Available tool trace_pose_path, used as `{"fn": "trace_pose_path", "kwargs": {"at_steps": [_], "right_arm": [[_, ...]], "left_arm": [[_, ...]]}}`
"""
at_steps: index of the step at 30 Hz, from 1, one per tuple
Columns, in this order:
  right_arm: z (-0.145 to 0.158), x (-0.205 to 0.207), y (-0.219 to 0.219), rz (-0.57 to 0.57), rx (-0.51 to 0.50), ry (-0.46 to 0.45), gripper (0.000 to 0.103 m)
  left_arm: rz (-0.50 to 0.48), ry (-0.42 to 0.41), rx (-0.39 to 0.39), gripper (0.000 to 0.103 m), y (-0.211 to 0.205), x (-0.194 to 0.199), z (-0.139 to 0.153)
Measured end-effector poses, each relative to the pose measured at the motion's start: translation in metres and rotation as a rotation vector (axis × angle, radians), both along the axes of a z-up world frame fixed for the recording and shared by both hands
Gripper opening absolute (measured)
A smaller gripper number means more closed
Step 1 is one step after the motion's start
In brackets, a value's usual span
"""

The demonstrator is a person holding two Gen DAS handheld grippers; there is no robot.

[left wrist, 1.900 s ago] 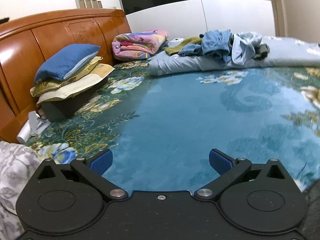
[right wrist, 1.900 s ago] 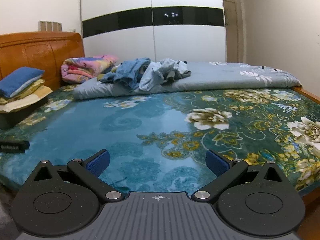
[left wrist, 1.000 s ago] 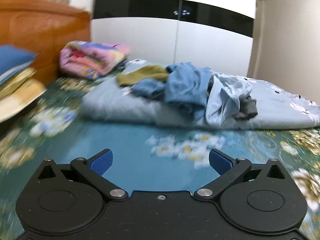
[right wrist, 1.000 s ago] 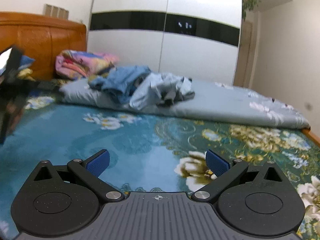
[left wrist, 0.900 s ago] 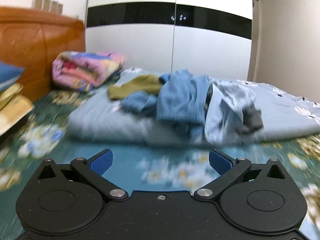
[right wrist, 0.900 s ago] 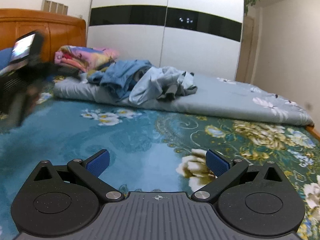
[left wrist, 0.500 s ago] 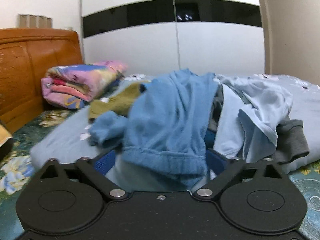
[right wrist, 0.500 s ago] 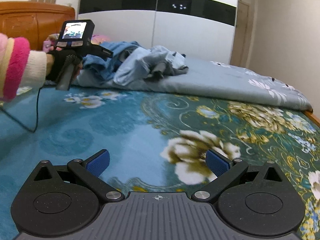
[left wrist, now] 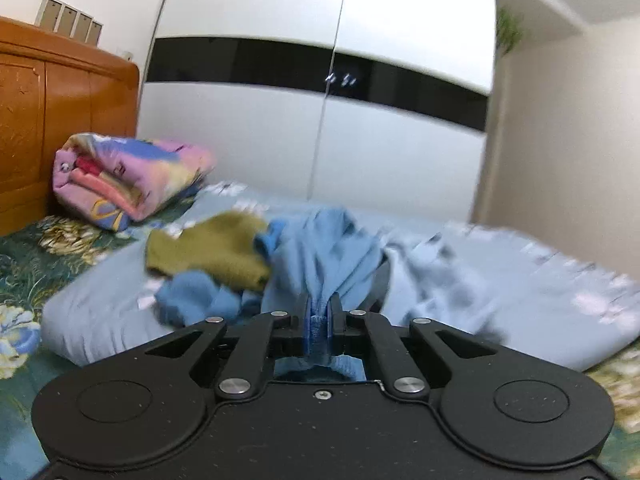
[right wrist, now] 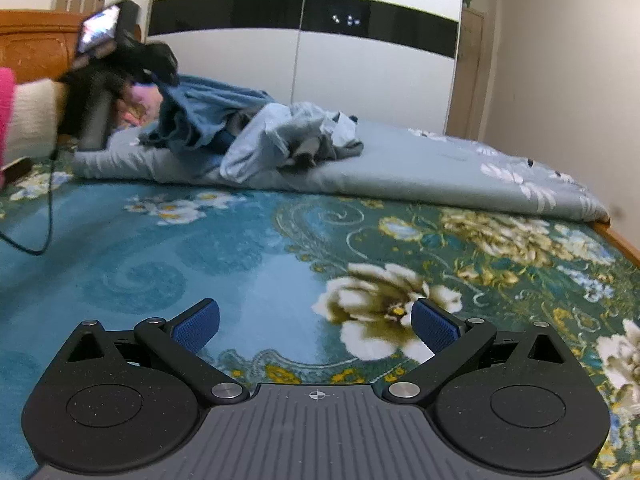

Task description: Fold clothes

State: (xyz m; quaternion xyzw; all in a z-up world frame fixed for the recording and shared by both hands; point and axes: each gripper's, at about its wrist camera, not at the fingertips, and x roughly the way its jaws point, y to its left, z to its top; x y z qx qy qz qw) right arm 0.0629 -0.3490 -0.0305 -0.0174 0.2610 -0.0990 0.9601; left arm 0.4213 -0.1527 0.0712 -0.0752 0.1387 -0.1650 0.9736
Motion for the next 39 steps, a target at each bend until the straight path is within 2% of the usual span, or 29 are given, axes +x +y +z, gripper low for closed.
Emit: {"fn": "trace_pose_path", "kwargs": {"at_steps": [7,11,15,20,23,26,32,33,34,36,38,39], "right_arm": [[0.030,-0.040,0.022,0.019,-0.018,-0.065,0.103],[0.042,-0.060,0.030,0.030,-0.027,-0.087,0.103],[0.046,-0.072,0.039,0.032,-0.004,-0.095,0.103],[0.053,-0.069,0.055,0.073,0.053,-0.099,0.103],[0.058,-0.053,0.068,0.135,0.060,-0.093,0.103],[0.058,-0.032,0.081,0.202,0.070,-0.067,0.103],[0.042,0.052,0.099,0.291,0.200,0.097,0.103],[0.038,0.064,0.106,0.301,0.230,0.126,0.103],[0.033,0.078,0.111,0.308,0.262,0.155,0.103],[0.023,0.109,0.117,0.302,0.312,0.209,0.096],[0.010,0.137,0.122,0.289,0.344,0.256,0.096],[0.004,0.151,0.125,0.283,0.359,0.279,0.092]], "left_arm": [[-0.035,-0.088,-0.139,0.004,0.087,-0.114,0.053],[-0.019,-0.119,-0.185,0.004,0.158,-0.188,0.061],[0.081,-0.153,-0.124,0.005,0.220,-0.264,0.059],[0.230,-0.025,-0.009,0.005,0.278,-0.321,0.029],[0.315,0.093,-0.030,0.005,0.311,-0.337,0.001],[0.378,0.174,-0.070,0.005,0.336,-0.334,-0.027],[0.410,0.240,-0.108,0.010,0.368,-0.337,-0.074],[0.411,0.253,-0.117,0.019,0.372,-0.337,-0.078],[0.415,0.270,-0.126,0.033,0.374,-0.337,-0.082],[0.426,0.296,-0.144,0.042,0.377,-0.341,-0.090],[0.411,0.317,-0.160,0.048,0.375,-0.350,-0.096],[0.405,0.336,-0.166,0.054,0.374,-0.354,-0.099]]}}
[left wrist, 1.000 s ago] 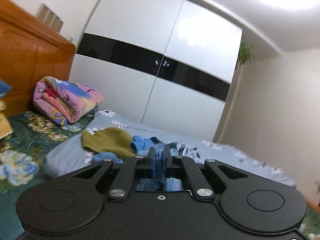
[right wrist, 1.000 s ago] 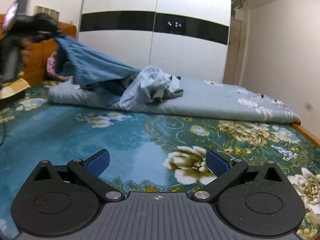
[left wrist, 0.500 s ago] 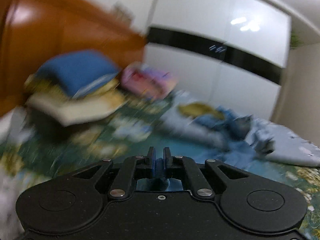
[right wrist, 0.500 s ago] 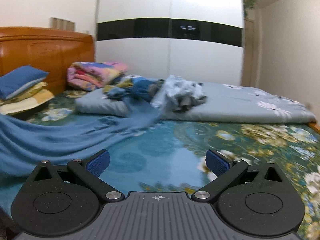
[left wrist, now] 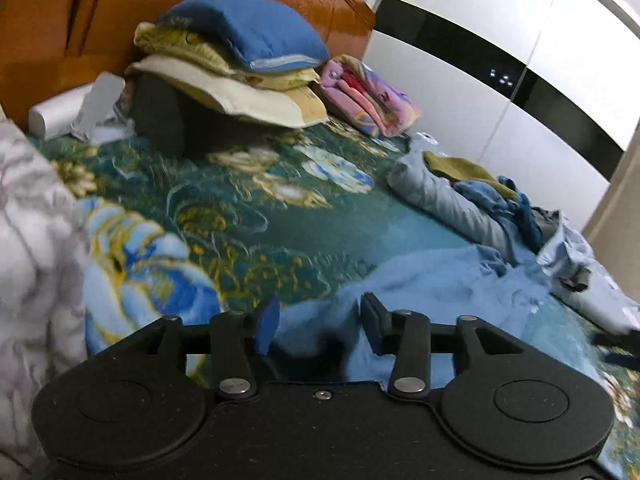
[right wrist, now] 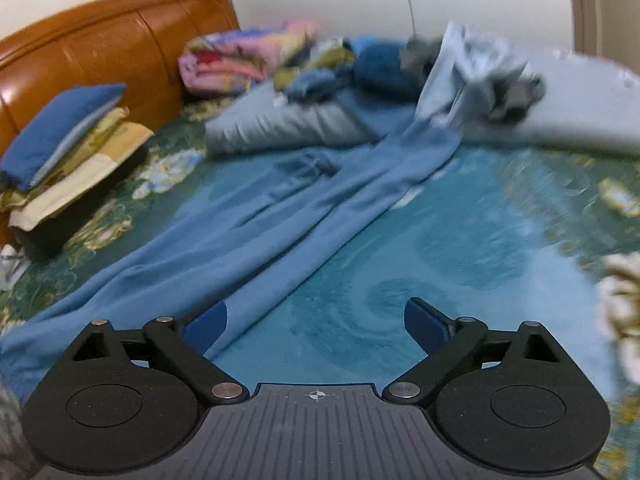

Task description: Fold clothes

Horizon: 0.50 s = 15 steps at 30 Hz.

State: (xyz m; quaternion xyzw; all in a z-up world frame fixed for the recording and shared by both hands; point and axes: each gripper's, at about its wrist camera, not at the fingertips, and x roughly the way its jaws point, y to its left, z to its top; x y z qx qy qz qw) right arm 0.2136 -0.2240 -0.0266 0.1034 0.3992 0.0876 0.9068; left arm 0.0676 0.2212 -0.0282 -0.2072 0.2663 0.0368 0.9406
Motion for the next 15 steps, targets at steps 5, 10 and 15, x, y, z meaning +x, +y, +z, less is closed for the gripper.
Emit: {"fn": "trace_pose_path", "kwargs": {"at_steps": [5,10,15], "right_arm": [[-0.043,0.051,0.017,-0.050,0.077,0.111,0.068],[-0.070,0.090,0.025,-0.136,0.144,0.167,0.053],[-0.074,0.099,0.030,-0.146,0.165,0.143,0.003]], "left_arm": [[-0.063,0.090,-0.058,0.057,-0.013,-0.009,-0.019],[-0.087,0.159,-0.072,0.058,-0.025,0.000,-0.033],[-0.112,0.187,-0.069,0.058,-0.036,0.007,-0.038]]}}
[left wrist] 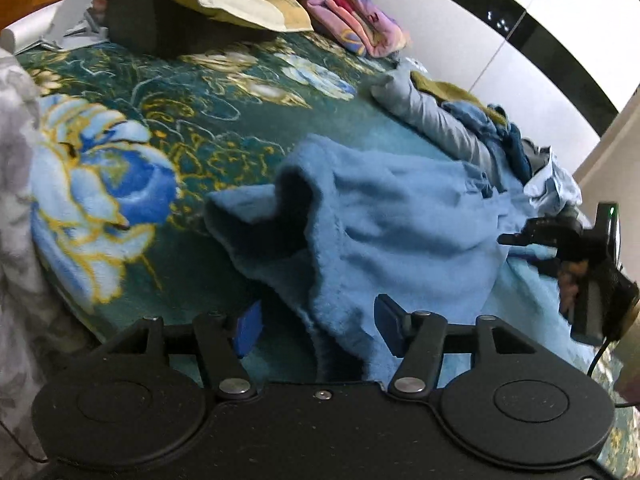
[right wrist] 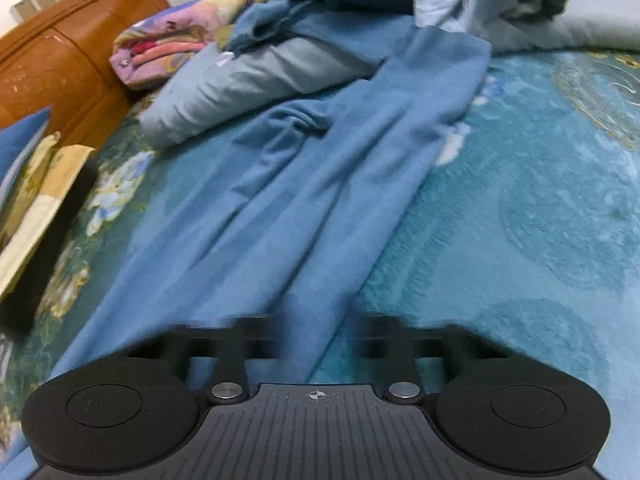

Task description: Fold clothes

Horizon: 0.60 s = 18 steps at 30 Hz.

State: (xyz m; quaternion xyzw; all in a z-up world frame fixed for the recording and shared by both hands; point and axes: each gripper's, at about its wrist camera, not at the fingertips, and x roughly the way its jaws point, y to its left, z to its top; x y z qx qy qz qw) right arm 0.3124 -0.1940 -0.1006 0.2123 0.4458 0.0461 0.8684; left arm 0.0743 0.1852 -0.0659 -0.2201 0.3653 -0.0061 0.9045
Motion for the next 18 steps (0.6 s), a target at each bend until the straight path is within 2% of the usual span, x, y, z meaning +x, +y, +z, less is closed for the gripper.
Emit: {"fn": "trace_pose_path", "kwargs": {"at_steps": [5,8,13,15,18], "right_arm": [[0.021,-0.018,-0.027,-0.014,0.109,-0.105,0.001],[0.045,-0.044,-0.050,-0.038,0.121,-0.178,0.001],[0.081,-0.131,-0.113,-0.169,0.105,-0.298,0.000],[0.087,-0.155,-0.140,-0.212,0.069,-0.295,0.000],[0.083,-0.177,-0.166,-0.250,0.006,-0.238,0.000]], "left_arm": [[-0.017,0.002,-0.021,0.058,-0.005,0.004,-0.001],[-0.029,0.009,-0.034,0.058,-0.009,0.004,-0.004],[-0.058,0.004,-0.054,0.062,-0.020,0.008,-0.007],[-0.070,-0.002,-0.054,0.064,-0.026,0.009,-0.007],[-0.065,-0.002,-0.046,0.066,-0.030,0.013,-0.008]]}}
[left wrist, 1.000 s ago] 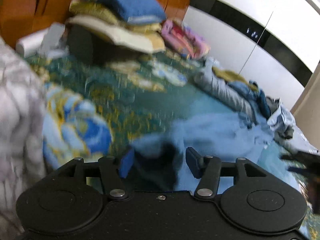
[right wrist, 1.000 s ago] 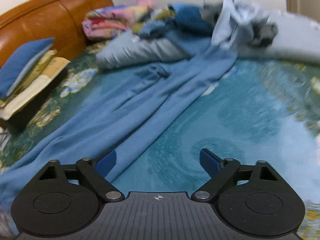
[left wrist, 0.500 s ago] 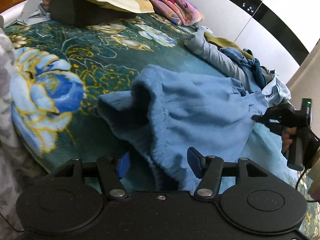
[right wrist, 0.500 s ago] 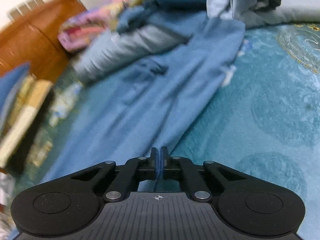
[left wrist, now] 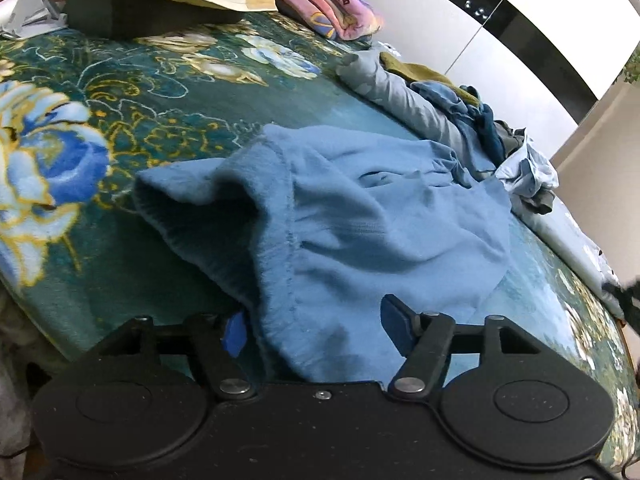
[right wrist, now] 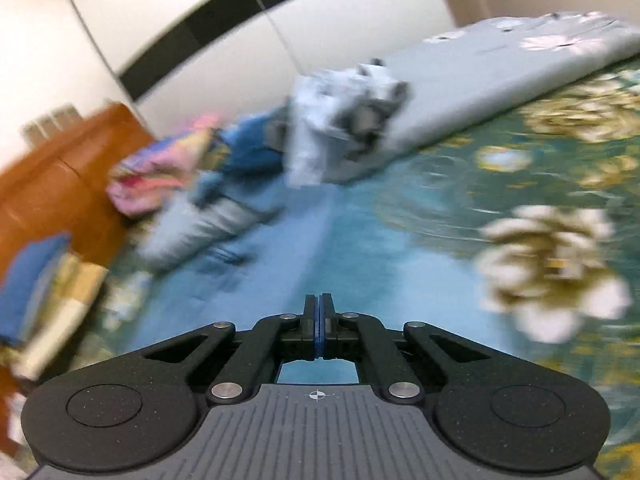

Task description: Fold clothes

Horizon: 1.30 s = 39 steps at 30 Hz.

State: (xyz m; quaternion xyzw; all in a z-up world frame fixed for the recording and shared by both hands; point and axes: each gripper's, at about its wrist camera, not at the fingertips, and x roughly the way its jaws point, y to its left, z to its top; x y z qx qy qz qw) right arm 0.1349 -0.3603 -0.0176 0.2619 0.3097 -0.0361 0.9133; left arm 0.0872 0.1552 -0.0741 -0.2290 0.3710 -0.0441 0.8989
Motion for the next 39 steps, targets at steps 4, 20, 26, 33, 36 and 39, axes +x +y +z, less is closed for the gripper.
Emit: {"fn": "trace_pose_path", "kwargs": {"at_steps": [4,20,26,33,36,39], "right_arm": [[-0.017,0.013,-0.005,0.013,0.080,0.033,0.001],[-0.089,0.175,0.046,0.053,0.144,0.171,0.029],[-0.110,0.194,0.048,0.016,0.270,0.117,0.031],[-0.100,0.189,0.047,0.008,0.341,0.052,0.003],[-0.086,0.169,0.026,-0.035,0.323,0.007,0.002],[-0.073,0.140,0.000,-0.061,0.297,-0.026,0.002]], "left_arm": [[0.020,0.000,-0.010,0.066,0.000,0.000,0.001],[0.056,0.017,0.039,0.066,0.011,0.007,-0.002],[0.071,0.010,0.052,0.065,0.009,0.011,-0.004],[0.090,0.031,0.080,0.050,0.006,0.014,-0.002],[0.099,0.037,0.060,0.031,0.007,0.013,-0.002],[0.075,0.034,-0.020,0.021,0.007,0.014,-0.005]]}}
